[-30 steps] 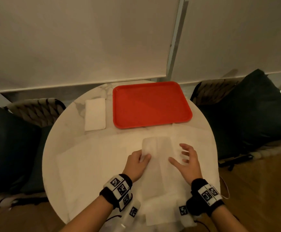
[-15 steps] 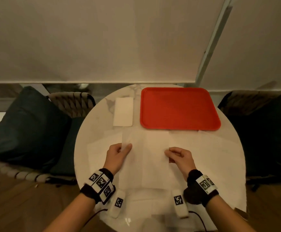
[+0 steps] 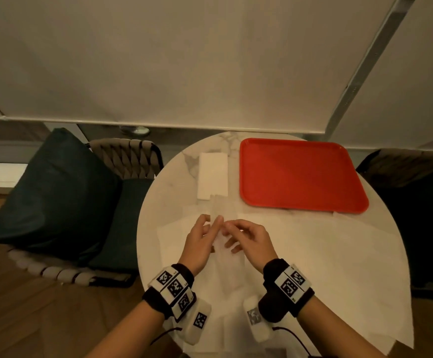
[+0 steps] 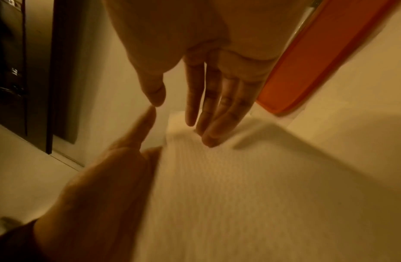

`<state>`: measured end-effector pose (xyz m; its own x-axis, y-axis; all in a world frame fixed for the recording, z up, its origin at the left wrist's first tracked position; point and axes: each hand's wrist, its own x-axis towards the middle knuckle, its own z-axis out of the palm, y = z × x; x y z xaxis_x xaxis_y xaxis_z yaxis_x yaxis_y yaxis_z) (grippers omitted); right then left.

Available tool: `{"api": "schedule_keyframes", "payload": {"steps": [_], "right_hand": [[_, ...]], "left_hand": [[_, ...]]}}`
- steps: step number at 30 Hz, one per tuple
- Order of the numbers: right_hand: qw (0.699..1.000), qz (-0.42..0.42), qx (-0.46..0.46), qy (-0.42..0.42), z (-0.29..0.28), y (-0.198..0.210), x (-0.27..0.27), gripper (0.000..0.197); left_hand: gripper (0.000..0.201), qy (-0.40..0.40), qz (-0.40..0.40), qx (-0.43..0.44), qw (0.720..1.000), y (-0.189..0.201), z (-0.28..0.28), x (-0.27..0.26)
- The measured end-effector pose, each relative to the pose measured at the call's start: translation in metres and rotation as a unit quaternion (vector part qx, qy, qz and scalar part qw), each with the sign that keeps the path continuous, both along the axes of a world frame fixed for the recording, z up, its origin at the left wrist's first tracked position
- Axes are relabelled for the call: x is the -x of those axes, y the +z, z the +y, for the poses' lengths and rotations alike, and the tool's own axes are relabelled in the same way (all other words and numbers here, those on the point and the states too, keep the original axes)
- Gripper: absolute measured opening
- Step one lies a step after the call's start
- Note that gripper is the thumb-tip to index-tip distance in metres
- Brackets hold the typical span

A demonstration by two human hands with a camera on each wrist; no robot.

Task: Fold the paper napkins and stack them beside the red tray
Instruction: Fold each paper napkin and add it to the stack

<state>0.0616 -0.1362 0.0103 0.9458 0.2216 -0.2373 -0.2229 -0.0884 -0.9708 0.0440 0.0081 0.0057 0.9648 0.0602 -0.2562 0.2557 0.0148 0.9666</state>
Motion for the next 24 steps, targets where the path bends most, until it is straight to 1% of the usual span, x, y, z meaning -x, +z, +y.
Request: {"api": "schedule_keyframes", "payload": {"steps": [2,3,5,7,8,10,12,14,16,18,21,23,24], "right_hand": [[1.0,-0.006,0.021,0.002,0.009,-0.003,-0.006,0.014],[0.999,-0.021,0.041,-0.01,0.012,-0.006,-0.012,0.013],[0.992,-0.056,0.109,-0.042,0.014,-0.011,-0.026,0.019],[0.984,-0.054,0.166,-0.039,0.019,-0.013,-0.043,0.023],[0.985,-0.042,0.169,-0.021,0.021,-0.013,-0.052,0.024],[0.99,-0.035,0.139,0.017,0.028,-0.017,-0.07,0.024],[0.992,-0.023,0.116,0.04,0.036,-0.019,-0.087,0.027],[0.99,-0.02,0.139,0.028,0.043,-0.021,-0.106,0.03],[0.983,-0.026,0.183,-0.001,0.049,-0.027,-0.128,0.032],[0.976,-0.023,0.215,-0.031,0.054,-0.032,-0.151,0.035],[0.965,-0.017,0.254,-0.062,0.058,-0.04,-0.187,0.038],[0.956,-0.018,0.286,-0.061,0.059,-0.043,-0.205,0.037],[0.952,-0.018,0.299,-0.061,0.059,-0.045,-0.213,0.037]], "left_hand": [[0.024,-0.007,0.0,-0.005,1.0,-0.006,0.014,-0.008],[0.025,-0.009,0.003,-0.007,1.0,-0.009,0.021,-0.013],[0.037,-0.016,0.001,-0.019,1.0,-0.011,0.035,-0.026],[0.044,-0.028,-0.006,-0.041,0.999,-0.013,0.049,-0.041],[0.045,-0.033,-0.006,-0.045,0.998,-0.014,0.056,-0.05],[0.048,-0.047,0.002,-0.06,0.997,-0.017,0.069,-0.07],[0.056,-0.064,0.003,-0.065,0.996,-0.021,0.079,-0.092],[0.069,-0.078,-0.011,-0.062,0.995,-0.027,0.086,-0.113],[0.077,-0.1,-0.037,-0.099,0.989,-0.03,0.092,-0.134],[0.072,-0.128,-0.058,-0.186,0.972,-0.033,0.094,-0.156],[0.048,-0.145,-0.082,-0.323,0.931,-0.04,0.09,-0.192],[0.034,-0.152,-0.096,-0.373,0.91,-0.049,0.088,-0.213],[0.032,-0.154,-0.093,-0.383,0.906,-0.055,0.087,-0.223]]}}
